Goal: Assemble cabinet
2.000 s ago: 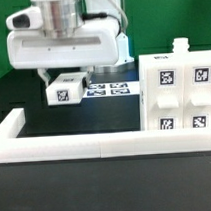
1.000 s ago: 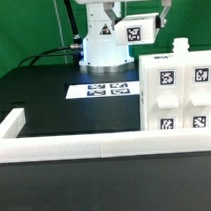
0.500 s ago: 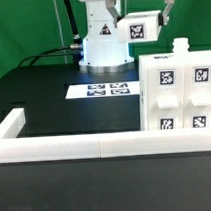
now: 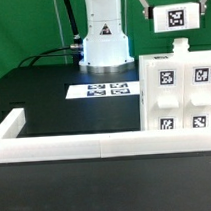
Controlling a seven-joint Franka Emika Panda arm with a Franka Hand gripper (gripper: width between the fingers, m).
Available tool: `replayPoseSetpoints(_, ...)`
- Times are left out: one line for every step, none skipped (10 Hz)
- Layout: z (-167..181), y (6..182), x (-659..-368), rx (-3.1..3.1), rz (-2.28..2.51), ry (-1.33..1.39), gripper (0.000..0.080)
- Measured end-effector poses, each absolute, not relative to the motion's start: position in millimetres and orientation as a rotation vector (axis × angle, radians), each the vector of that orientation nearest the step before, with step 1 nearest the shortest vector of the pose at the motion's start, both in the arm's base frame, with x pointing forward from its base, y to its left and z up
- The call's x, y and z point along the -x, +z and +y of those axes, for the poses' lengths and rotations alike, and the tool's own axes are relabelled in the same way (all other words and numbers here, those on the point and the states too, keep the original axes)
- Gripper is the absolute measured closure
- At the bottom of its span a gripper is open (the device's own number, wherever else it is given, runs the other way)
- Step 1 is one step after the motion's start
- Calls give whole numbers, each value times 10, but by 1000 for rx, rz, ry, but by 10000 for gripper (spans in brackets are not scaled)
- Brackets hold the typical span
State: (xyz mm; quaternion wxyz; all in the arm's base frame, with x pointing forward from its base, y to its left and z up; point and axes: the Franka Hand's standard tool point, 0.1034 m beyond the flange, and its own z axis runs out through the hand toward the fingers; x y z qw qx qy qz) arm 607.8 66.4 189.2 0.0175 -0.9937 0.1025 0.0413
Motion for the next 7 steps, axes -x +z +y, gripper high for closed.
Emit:
replayPoseSetpoints(651, 1881, -6068, 3087, 322, 132, 240)
replayPoseSetpoints(648, 1874, -6068, 3087, 323, 132, 240)
replayPoseSetpoints(655, 1857, -6064, 3088, 321, 128, 240)
replayPoseSetpoints(689, 1784, -6044, 3090, 312, 95, 240)
replayPoseSetpoints(728, 1748, -6041, 3092, 303, 101, 240)
replayPoseSetpoints(749, 1726, -6085, 3094, 294, 96, 240)
replayPoseSetpoints(756, 1718, -6114, 3096, 290, 90, 240)
